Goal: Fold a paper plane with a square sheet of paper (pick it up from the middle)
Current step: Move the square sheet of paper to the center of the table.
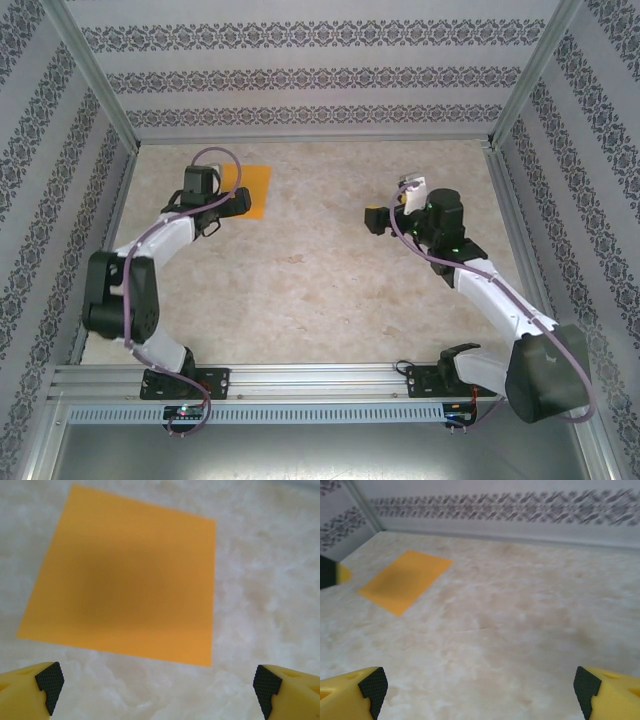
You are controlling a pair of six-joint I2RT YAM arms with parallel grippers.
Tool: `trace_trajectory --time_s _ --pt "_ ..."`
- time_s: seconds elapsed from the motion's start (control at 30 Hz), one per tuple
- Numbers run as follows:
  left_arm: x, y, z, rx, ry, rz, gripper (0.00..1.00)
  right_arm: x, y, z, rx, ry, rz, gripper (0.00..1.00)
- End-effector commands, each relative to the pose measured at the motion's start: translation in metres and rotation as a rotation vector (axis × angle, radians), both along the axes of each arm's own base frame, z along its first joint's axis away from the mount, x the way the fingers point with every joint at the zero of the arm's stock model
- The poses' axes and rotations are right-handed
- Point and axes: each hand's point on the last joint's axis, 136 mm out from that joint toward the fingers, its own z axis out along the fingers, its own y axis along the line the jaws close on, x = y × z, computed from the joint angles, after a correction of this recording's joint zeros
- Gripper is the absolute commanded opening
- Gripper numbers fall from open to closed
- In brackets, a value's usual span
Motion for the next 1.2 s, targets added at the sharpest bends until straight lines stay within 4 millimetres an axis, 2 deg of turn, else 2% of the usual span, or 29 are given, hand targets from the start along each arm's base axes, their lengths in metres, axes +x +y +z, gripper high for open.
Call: trace_trajectory --time_s 0.0,0.2,0.43,0.63,0.77,0.93,1.17 --pt "-0.002 0.002 -0.032 0.023 0.168 0.018 1.0 0.0 0.023 -0.003 0.052 0.075 0.035 0.98" --pt "0.033 0.006 -0.061 0.068 0.262 -0.002 1.0 0.007 0.061 -0.007 0.051 0.112 0.092 0.98" --pt "0.056 0.015 -0.079 0.11 0.36 -0.011 1.0 0.018 0.082 -0.016 0.046 0.145 0.096 0.98" --pt "0.045 0.016 -0.103 0.109 0.496 -0.002 1.0 0.028 0.089 -0.018 0.049 0.17 0.078 0.98" --pt "0.041 0.017 -0.105 0.15 0.53 -0.016 1.0 0.032 0.09 -0.02 0.046 0.18 0.07 0.98" --pt "0.025 0.014 -0.115 0.176 0.608 -0.035 1.0 0.034 0.087 -0.027 0.031 0.212 0.046 0.98" --pt "0.013 0.002 -0.108 0.234 0.617 -0.062 1.0 0.033 0.079 -0.035 0.018 0.252 0.017 0.98"
